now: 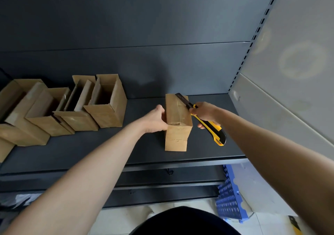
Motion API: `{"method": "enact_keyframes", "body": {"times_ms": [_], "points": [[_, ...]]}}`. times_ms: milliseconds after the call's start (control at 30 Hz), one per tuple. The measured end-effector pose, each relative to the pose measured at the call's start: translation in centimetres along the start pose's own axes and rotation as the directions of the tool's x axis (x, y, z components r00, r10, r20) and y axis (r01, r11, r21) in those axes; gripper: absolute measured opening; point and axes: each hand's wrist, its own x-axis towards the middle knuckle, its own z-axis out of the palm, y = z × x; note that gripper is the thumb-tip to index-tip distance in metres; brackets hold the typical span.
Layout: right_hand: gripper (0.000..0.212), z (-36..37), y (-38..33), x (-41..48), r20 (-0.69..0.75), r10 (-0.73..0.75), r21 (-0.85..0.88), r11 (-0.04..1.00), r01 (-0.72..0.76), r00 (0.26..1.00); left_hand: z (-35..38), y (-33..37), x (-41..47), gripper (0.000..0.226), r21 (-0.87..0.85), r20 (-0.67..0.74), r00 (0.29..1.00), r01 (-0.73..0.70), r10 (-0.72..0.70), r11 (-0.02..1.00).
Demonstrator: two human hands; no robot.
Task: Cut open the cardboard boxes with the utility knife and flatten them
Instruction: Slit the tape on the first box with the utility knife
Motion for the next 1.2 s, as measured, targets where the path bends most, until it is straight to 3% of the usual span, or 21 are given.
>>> {"method": "enact_keyframes", "body": {"times_ms": [33,100,200,267,367,500,733,800,967,1200], "points": [[0.020,-0.2,0.1,0.0,-0.002,-0.007,-0.018,1.000,0.007,1.000,-0.1,-0.1,0.3,0.060,-0.045,-0.038,0.999,-0.027,0.025,0.999],[0.019,-0.4,0.0,-0.1,-0.016,-0.015,-0.061,0.998,0.014,1.000,-0.3,0.1,1.0,0.076,-0.068,-0.090,0.992,-0.090,0.084,0.994],[0.020,-0.4,-0.3,-0.4,-0.051,-0.007,-0.094,0.996,0.002,0.999,-0.8,0.6,1.7,0.100,0.152,-0.047,0.985,-0.158,0.167,0.976],[0.021,-0.3,-0.5,-0.5,-0.083,0.004,-0.124,0.992,-0.014,0.997,-1.0,0.8,2.2,0.087,0.263,-0.042,0.976,-0.195,0.213,0.945],[0.022,-0.5,-0.4,-0.5,-0.147,0.013,-0.167,0.985,-0.038,0.989,-1.2,1.0,2.7,0.069,0.249,-0.050,0.963,-0.245,0.266,0.937],[0.026,-1.1,0.1,-1.4,-0.203,-0.029,-0.325,0.945,-0.040,0.979,-0.7,1.9,2.6,0.064,0.281,0.008,0.957,-0.281,0.291,0.918],[0.016,-2.6,0.2,-4.0,-0.195,-0.091,-0.609,0.792,-0.048,0.977,0.9,3.1,3.2,0.103,0.293,0.083,0.958,-0.288,0.276,0.912],[0.016,-2.8,0.3,-4.5,-0.192,-0.111,-0.651,0.758,-0.041,0.975,1.3,3.6,3.2,0.104,0.329,0.117,0.958,-0.285,0.261,0.900],[0.042,-3.5,1.0,-5.3,-0.185,-0.156,-0.749,0.662,-0.036,0.970,1.2,4.1,3.5,0.097,0.350,0.159,0.950,-0.310,0.270,0.884],[0.038,-3.7,0.7,-6.3,-0.179,-0.186,-0.804,0.594,-0.035,0.966,1.4,4.6,3.6,0.095,0.394,0.165,0.941,-0.338,0.296,0.855]]}}
